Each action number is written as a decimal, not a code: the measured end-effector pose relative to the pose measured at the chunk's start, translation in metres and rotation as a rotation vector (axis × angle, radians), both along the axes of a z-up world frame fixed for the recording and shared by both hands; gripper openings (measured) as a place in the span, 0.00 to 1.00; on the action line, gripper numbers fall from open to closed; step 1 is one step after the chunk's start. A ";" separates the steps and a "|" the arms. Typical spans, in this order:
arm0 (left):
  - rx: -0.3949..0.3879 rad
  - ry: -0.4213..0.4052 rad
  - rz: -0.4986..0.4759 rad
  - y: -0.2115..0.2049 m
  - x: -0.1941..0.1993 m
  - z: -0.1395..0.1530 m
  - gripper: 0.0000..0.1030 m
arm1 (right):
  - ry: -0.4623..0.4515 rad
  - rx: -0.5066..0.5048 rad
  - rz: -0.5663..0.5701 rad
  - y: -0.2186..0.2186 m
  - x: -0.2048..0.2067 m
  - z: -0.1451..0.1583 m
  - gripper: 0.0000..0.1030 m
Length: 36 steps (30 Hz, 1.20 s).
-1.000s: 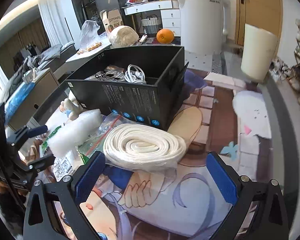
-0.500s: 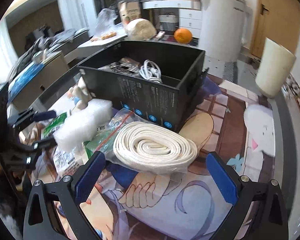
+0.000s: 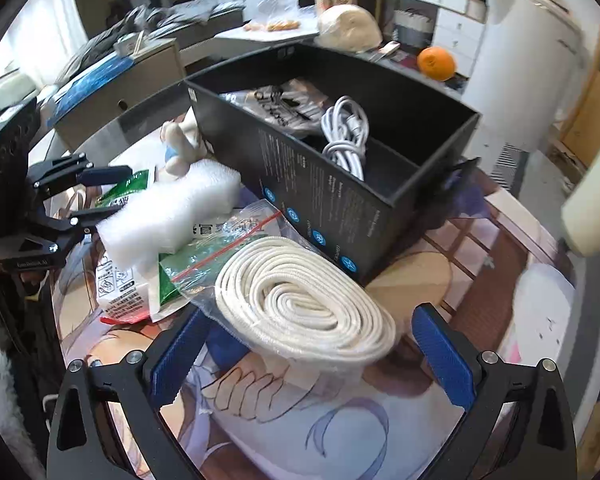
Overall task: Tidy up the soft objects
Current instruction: 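Close the left gripper on the green medicine packet, then grasp the bagged white rope coil with the right gripper while the left gripper lifts the green packet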
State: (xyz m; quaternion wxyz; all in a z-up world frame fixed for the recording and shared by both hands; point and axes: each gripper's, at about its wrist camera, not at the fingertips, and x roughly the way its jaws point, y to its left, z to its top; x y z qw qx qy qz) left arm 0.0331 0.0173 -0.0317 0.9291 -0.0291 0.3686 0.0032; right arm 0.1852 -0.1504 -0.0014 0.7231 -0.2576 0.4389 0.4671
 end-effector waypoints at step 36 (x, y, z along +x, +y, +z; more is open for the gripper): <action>-0.017 -0.021 -0.002 -0.005 0.001 0.004 0.46 | 0.010 0.077 0.129 -0.006 -0.013 -0.002 0.38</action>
